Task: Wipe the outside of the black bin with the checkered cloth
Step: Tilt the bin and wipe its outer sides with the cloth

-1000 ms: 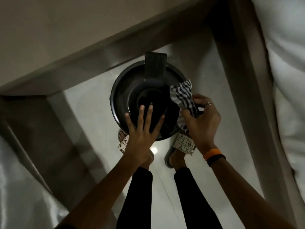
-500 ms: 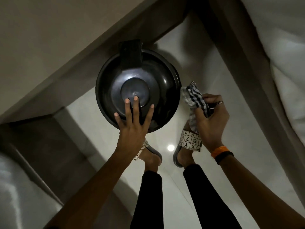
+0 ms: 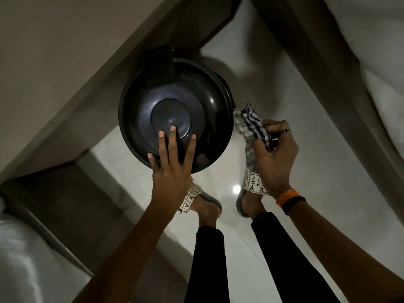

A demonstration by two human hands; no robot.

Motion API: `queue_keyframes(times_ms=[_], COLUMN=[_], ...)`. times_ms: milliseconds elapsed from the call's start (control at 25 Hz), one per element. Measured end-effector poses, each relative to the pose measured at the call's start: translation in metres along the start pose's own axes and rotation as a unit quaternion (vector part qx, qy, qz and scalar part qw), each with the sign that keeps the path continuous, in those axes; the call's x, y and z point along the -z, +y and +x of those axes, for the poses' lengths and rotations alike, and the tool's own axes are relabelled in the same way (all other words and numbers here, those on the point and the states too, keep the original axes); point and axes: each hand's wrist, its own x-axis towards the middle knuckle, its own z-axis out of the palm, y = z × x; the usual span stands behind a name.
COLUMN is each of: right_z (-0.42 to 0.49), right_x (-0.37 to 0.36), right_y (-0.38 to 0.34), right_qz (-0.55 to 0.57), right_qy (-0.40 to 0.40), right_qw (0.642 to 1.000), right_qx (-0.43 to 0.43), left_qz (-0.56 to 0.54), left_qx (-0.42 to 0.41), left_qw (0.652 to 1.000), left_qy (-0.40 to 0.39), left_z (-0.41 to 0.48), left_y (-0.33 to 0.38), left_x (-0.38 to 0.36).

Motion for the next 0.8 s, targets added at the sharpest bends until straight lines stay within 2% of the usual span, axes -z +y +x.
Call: queue_keyframes(times_ms=[200,320,400,520,640,720,800], right_z=[0.006,0.007,0.006,0.002,-0.017,-0.033,-0.031], right_x=[-0.003,0.000,0.005,0.004,-0.019,-0.046,-0.065], right_y=[0.005,0.004,0.003,0.007,0.007,0.005,0.008], right_qz=[-0.004,0.004,0.004,0.037,0.056,-0.055,-0.201], right_qy=[-0.014,-0.006,-0.006,-0.020,-0.082,-0.148,-0.191], right_qw=[1.000,1.000,1.000,0.999,0.993,0.987,0.959], right_qx=[0.009,0.013,0.010,-0.023,-0.067,-0.030,0.051], left_qz=[0.023,0.005,-0.049,-0.150,-0.281,-0.366,-0.414], left_qx=[0.051,0.049,0.057,0.112,0.193,0.240,0.274], left_qw=[0.998,0.999,0.997,0.982,0.938,0.894,0.863], left_qy=[0.009,0.002,-0.004,-0.012,-0.065,-0.097,-0.095], left_z=[0.004,0.005,0.002,-0.004,-0.001,0.005,0.009], left_y=[0.014,0.016,0.018,0.012,0.003,0.001,-0.001], left_x=[-0.008,0.000,0.012,0.034,0.048,0.048,0.046])
